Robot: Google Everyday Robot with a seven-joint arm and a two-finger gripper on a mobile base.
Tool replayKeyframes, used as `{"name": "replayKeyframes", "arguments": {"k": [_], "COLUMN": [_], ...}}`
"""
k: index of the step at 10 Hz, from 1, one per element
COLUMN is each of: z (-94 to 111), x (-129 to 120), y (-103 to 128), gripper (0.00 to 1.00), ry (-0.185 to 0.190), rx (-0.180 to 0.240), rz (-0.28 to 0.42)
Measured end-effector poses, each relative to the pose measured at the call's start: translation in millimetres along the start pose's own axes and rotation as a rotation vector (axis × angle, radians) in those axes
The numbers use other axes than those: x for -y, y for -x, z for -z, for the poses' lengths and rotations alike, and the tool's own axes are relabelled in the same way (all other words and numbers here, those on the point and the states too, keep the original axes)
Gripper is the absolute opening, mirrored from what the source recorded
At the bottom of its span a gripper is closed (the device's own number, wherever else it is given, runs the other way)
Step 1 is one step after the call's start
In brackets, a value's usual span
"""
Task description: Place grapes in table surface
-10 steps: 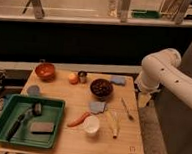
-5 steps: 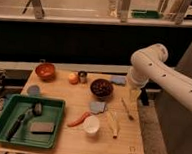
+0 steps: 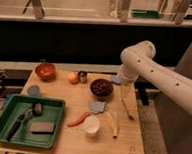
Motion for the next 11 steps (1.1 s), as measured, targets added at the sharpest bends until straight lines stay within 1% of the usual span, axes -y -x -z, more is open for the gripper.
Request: {"name": "replayKeyframes", "arguments": {"k": [2, 3, 4, 5, 7, 8, 10, 11], "z": [-6.6, -12.3, -19.2, -23.5, -27.1, -29.8, -38.2, -39.4], "x": [1.7, 3.3, 6.6, 8.7, 11.5, 17.6, 29.1, 31.2], "y": [2.6, 9.7, 21.7, 26.2, 25.5, 25.6, 35.3, 35.8], "gripper": [0.80, 0.80, 0.80, 0.80, 0.80, 0.80, 0.80, 0.80], "ry": [0.003, 0.004, 0.004, 0.005, 0.005, 0.002, 0.001, -0.001], "rx": [-0.001, 0.005, 0.010, 0.014, 0.015, 0.013, 0.017, 0.014], "rz": [0.014, 0.025, 0.036, 0.041, 0.048, 0.054, 0.071, 0.074]}}
